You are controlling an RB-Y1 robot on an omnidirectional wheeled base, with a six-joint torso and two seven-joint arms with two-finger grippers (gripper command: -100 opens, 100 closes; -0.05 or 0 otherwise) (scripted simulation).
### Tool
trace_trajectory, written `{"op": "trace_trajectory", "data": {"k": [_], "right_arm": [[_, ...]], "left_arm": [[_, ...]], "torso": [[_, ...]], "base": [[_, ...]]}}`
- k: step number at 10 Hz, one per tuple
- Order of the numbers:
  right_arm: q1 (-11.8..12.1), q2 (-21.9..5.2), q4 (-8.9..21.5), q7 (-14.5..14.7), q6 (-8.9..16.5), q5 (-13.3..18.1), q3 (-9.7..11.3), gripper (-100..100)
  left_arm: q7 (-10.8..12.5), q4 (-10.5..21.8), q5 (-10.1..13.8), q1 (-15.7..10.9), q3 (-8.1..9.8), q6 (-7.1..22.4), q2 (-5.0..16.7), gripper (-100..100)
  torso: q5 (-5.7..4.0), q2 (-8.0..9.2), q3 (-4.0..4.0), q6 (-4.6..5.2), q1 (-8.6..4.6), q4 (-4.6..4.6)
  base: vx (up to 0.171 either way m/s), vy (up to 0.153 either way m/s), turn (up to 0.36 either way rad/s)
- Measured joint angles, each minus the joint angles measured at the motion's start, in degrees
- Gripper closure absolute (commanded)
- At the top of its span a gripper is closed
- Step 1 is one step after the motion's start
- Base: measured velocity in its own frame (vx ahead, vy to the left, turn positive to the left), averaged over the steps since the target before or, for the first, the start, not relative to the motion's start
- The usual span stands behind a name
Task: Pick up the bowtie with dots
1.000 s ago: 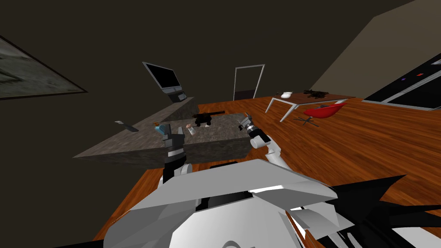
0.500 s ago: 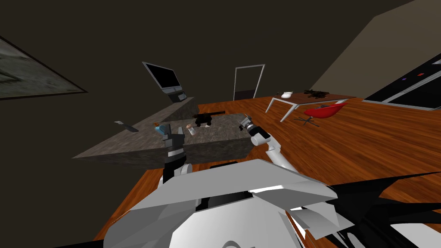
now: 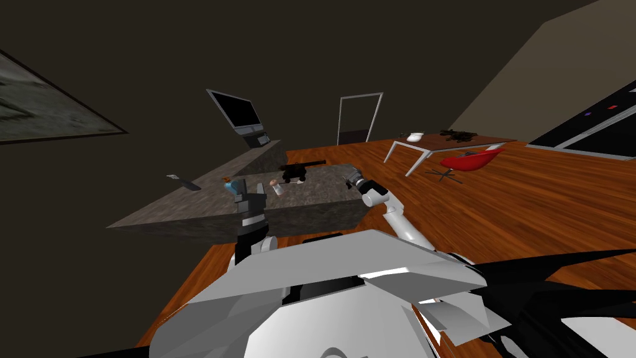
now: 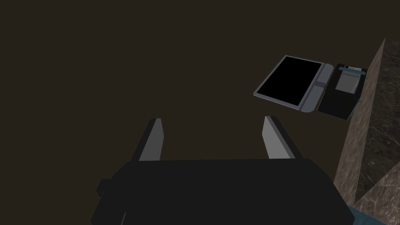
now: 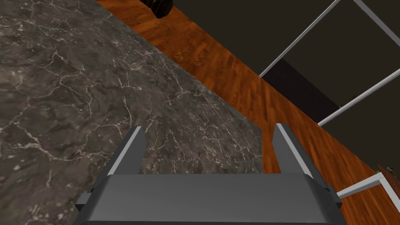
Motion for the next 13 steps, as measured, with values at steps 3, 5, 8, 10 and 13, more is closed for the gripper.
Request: {"op": "trace_trajectory", "data": {"k": [3,5,8,10,13], "right_arm": [[-1.8,-1.5,1.8,-4.4,4.3,-2.1,-0.2,-100],[-3.4,-2.4,3.2,-7.5,7.7,-3.7,-0.3,-100],[-5.5,-4.6,5.8,-12.5,12.9,-7.1,-0.5,-100],[-6.1,-5.1,6.8,-15.2,15.4,-8.0,-0.5,-100],[-8.1,-6.3,9.0,-19.8,20.3,-10.5,-0.8,-100]], "left_arm": [[0.0,0.0,0.0,0.0,0.0,0.0,0.0,0],[0.0,0.0,0.0,0.0,0.0,0.0,0.0,0],[0.0,0.0,0.0,0.0,0.0,0.0,0.0,0],[0.0,0.0,0.0,0.0,0.0,0.0,0.0,0],[0.0,0.0,0.0,0.0,0.0,0.0,0.0,0]], "torso": [[-0.01,0.01,0.0,0.0,-0.02,0.0],[-0.01,0.01,0.0,0.0,-0.01,0.0],[-0.01,-0.01,0.0,0.0,-0.05,0.0],[-0.02,0.03,0.01,0.01,-0.06,0.0],[-0.02,0.01,0.0,0.0,-0.09,0.0]], "base": [[0.012,0.011,0.012],[0.013,0.013,0.023],[0.014,0.005,0.019],[0.008,-0.002,0.016],[0.011,-0.007,0.023]]}}
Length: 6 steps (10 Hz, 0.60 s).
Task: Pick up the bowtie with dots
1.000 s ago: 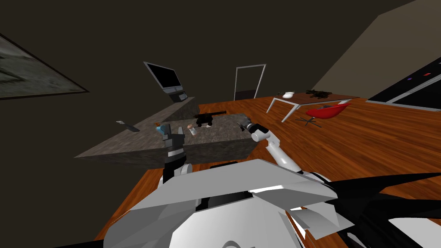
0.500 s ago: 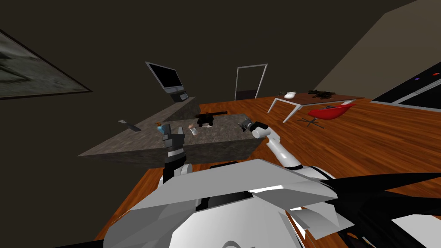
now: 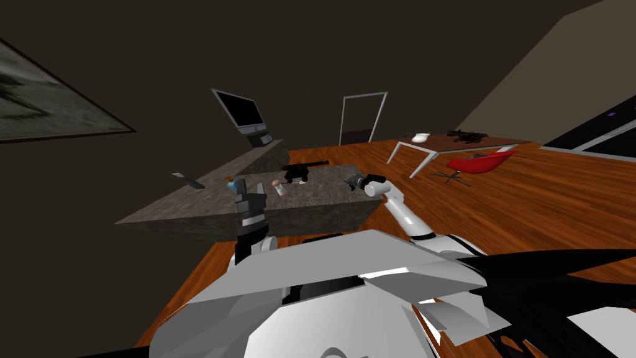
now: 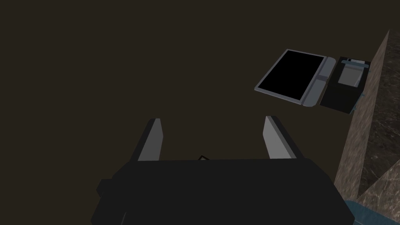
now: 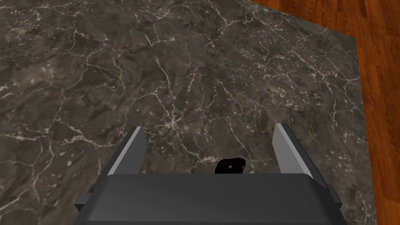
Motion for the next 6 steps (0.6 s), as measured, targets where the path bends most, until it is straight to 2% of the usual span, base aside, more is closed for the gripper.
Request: {"op": "trace_trajectory", "data": {"k": [1,2,6], "right_arm": [[-0.5,0.0,0.7,-1.6,1.6,-0.3,0.1,-100],[-1.3,-0.9,1.9,-3.1,3.2,-1.8,-0.1,-100],[-2.8,-2.0,3.7,-8.1,8.9,-4.1,-0.4,-100]], "left_arm": [[0.0,0.0,0.0,0.0,0.0,0.0,0.0,0],[0.0,0.0,0.0,0.0,0.0,0.0,0.0,0],[0.0,0.0,0.0,0.0,0.0,0.0,0.0,0]], "torso": [[-0.01,0.0,0.0,0.01,0.0,0.0],[0.0,0.0,0.0,0.0,-0.03,0.0],[-0.01,0.03,0.02,0.02,-0.03,0.0]], "base": [[0.011,-0.012,0.031],[0.011,-0.014,0.023],[0.008,-0.016,0.026]]}}
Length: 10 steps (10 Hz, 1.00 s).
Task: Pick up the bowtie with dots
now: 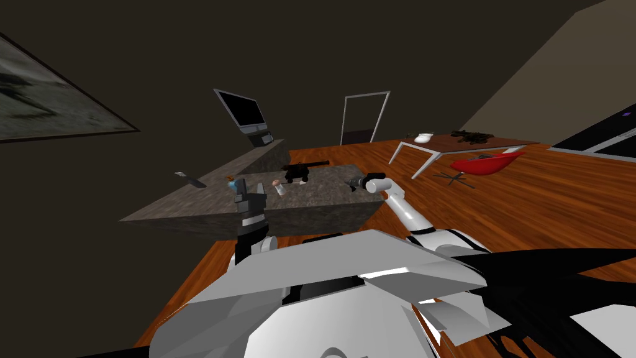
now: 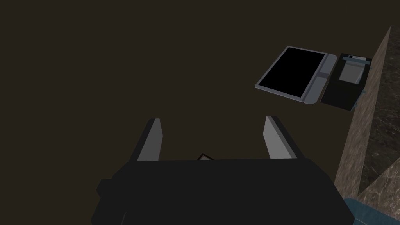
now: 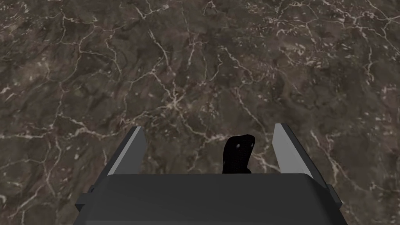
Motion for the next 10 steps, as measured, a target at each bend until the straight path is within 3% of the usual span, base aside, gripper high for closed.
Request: {"op": "trace_trajectory", "data": {"k": [10], "right_arm": [[-4.3,-4.0,6.6,-12.8,15.1,-7.4,-1.1,-100]], "left_arm": [[0.0,0.0,0.0,0.0,0.0,0.0,0.0,0]], "torso": [[-0.01,0.0,0.0,0.01,-0.01,0.0]], "base": [[0.007,-0.022,0.045]]}}
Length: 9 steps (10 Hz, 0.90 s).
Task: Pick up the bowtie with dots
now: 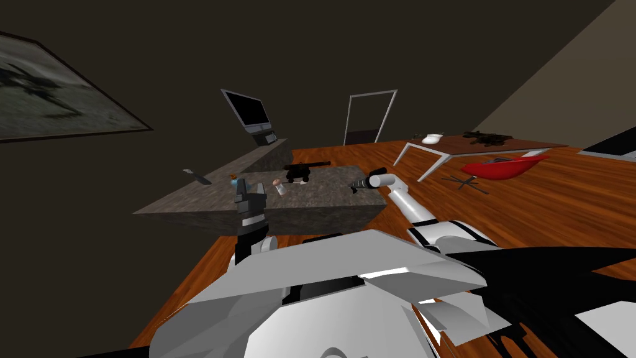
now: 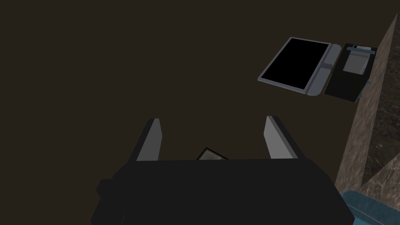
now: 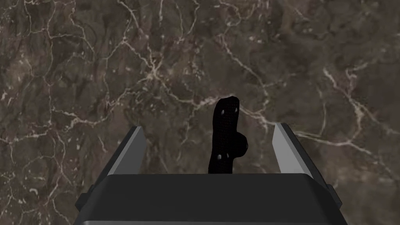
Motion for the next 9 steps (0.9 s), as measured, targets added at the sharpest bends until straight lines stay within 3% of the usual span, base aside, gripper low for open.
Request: {"op": "trace_trajectory", "data": {"k": [9], "right_arm": [[-2.7,-3.4,5.4,-9.0,12.7,-5.7,-0.7,-100]], "left_arm": [[0.0,0.0,0.0,0.0,0.0,0.0,0.0,0]], "torso": [[0.0,0.08,0.05,0.0,0.0,0.02]], "base": [[-0.003,-0.019,0.06]]}}
